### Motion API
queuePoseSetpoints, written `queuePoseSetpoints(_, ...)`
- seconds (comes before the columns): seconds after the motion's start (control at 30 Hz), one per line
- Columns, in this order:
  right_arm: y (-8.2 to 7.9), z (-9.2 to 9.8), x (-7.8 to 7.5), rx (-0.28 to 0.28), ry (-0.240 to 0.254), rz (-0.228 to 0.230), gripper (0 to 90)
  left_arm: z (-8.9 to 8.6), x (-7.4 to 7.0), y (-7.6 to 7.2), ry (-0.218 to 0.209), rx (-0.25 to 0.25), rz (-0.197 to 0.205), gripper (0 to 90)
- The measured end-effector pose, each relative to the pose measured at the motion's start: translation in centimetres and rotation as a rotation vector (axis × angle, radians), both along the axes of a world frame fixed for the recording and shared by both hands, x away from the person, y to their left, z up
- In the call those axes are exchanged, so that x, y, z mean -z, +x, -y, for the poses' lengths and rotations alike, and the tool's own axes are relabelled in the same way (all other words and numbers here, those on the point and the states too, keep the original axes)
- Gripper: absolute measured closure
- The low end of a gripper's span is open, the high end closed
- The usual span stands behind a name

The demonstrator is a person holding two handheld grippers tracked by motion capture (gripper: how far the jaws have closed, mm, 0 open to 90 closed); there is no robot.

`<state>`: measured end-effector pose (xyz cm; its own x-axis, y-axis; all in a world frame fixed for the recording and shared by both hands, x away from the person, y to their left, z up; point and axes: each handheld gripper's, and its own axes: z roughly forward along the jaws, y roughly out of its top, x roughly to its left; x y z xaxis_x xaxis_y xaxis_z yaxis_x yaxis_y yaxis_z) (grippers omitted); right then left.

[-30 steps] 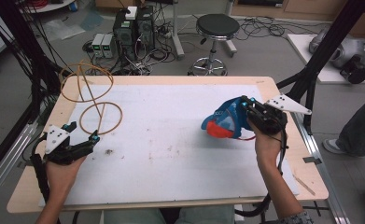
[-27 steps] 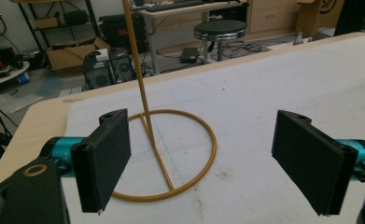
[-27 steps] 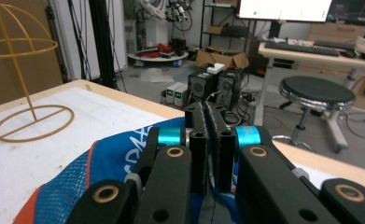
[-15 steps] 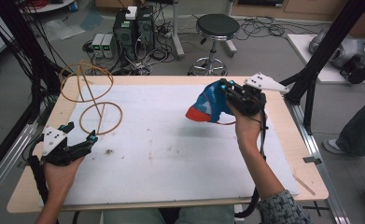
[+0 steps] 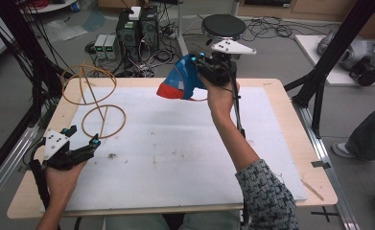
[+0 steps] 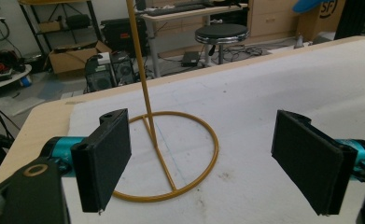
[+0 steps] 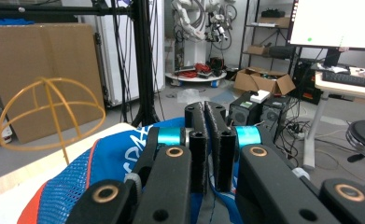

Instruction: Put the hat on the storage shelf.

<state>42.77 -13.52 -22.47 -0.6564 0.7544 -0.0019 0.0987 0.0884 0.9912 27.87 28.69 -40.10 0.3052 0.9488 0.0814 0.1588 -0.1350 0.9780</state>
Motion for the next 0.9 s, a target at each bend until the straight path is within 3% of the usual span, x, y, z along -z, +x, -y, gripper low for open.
queuePoseSetpoints(0.23, 1.1, -1.8, -0.6, -0.004, 0.004, 0.001, 87.9, 0.2, 0.1, -0.1, 0.013, -0.003, 0.026, 20.0)
queuePoseSetpoints(0.57, 2.3, -4.2, -2.3, 0.020, -0.009, 0.033, 87.9, 1.0, 0.7, -0.2, 0.041, 0.015, 0.018, 20.0)
queuePoseSetpoints(0.9, 3.7, -7.7, -3.7, 0.006, 0.040, 0.036, 87.9, 0.5, 0.7, -0.4, 0.023, 0.010, 0.025, 20.0)
